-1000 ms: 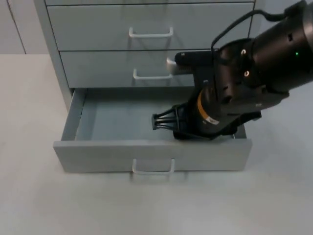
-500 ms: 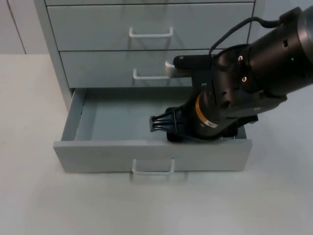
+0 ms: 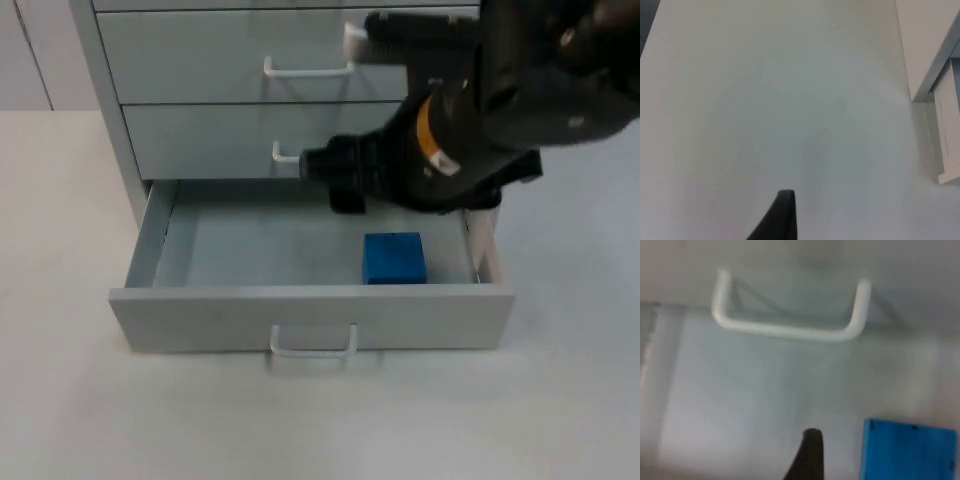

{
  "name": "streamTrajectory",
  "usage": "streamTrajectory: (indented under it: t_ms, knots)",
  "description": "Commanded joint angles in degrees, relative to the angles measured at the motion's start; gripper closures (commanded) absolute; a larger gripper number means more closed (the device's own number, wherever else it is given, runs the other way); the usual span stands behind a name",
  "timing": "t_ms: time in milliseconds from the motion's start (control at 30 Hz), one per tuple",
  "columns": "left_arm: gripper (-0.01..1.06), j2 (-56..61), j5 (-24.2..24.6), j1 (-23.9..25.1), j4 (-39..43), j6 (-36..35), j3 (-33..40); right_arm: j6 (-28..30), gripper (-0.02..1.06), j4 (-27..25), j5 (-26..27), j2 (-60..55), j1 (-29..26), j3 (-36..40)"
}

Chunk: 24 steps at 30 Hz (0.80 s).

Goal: Open the drawer with the left hand, place the block into the drawer with the right hand, then close the drawer with the left hand.

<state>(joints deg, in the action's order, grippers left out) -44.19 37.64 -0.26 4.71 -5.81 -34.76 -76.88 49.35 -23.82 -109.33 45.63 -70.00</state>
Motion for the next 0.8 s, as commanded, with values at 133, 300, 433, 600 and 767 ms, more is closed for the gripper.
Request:
streamTrajectory:
  t_ms: [133,300,433,600,767]
  knots:
    - [0.05,0.4,-0.6,0.3,-0.8,0.0,0.3,13.8,0.31,-12.8,-5.7,6.3,0.4,1.7]
    - [0.05,0.4,-0.6,0.3,-0.8,0.0,0.3,13.7,0.31,-13.3,-5.7,10.4,0.4,8.0]
    - [0.05,0.4,-0.5,0.3,-0.8,0.0,0.3,14.8,0.31,-13.5,-5.7,13.3,0.4,12.1]
    - [0.05,0.4,-0.4,0.3,-0.6,0.0,0.3,15.0,0.31,-13.5,-5.7,17.2,0.3,16.0]
    - [0.05,0.4,-0.1,0.3,-1.0,0.0,0.3,16.4,0.31,-13.9,-6.0,21.7,0.3,18.9]
